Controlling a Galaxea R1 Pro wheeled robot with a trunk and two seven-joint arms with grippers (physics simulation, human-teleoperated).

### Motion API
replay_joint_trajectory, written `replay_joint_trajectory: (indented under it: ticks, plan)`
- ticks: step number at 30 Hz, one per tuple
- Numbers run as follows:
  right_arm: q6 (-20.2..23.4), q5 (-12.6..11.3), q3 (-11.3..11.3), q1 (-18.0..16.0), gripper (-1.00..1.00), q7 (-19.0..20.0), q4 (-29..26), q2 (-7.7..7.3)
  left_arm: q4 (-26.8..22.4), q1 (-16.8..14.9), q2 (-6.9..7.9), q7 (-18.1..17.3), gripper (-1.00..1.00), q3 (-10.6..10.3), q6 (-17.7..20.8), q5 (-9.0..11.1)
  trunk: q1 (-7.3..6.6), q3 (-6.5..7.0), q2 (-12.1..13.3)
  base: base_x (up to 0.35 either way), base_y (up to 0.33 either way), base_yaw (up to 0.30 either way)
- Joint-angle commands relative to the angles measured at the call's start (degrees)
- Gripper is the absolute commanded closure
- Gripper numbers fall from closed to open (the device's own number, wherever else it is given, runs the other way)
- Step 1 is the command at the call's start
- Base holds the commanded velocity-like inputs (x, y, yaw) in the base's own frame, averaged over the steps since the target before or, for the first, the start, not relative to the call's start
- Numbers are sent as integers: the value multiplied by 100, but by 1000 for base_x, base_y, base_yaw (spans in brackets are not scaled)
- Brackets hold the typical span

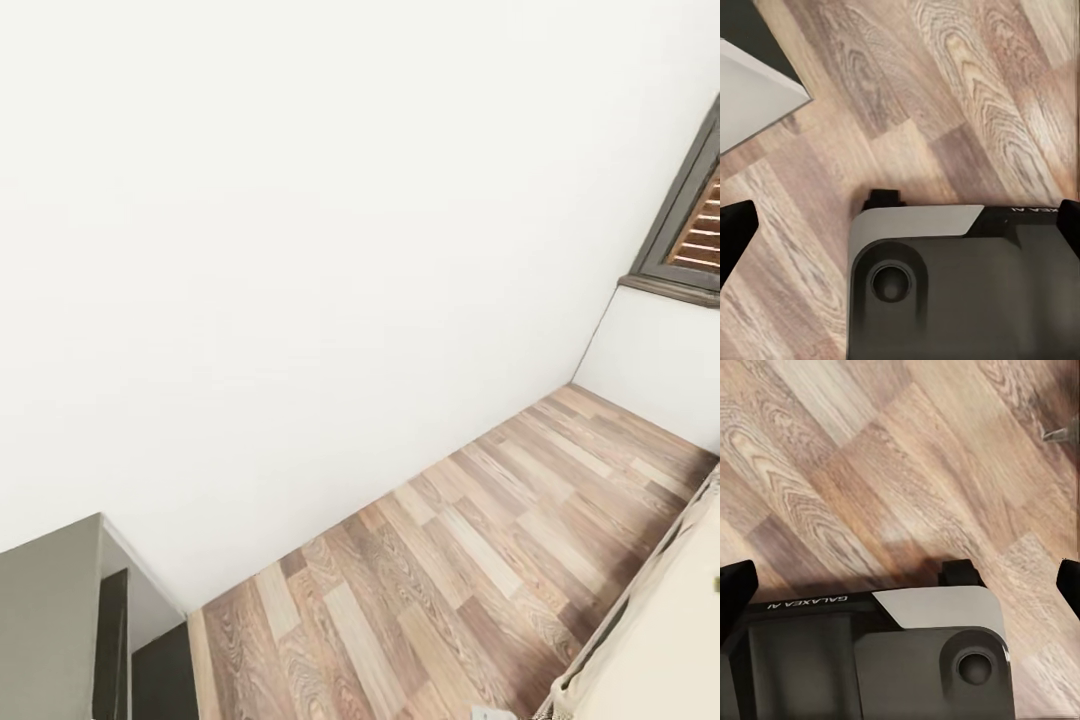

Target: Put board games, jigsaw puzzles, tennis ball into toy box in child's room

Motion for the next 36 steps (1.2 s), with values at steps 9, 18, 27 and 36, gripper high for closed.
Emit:
replay_joint_trajectory:
  ticks: [9, 18, 27, 36]
  plan:
    - [26, -26, -33, -2, -100, -12, -10, 5, 3, -2, 0, -13, -100, -6, -18, 27, 1, -6, -4, -64, -19, -264]
    - [26, -26, -33, -2, -100, -12, -10, 5, 3, -2, 1, -14, -100, -6, -24, 27, 1, -6, -4, -35, -1, -265]
    - [26, -26, -33, -2, -100, -12, -9, 5, 3, -2, 2, -14, -100, -6, -26, 27, 1, -6, -4, -2, 0, -263]
    - [26, -26, -33, -2, -100, -12, -10, 5, 3, -2, 1, -14, -100, -6, -27, 27, 1, -6, -4, 0, 0, -160]
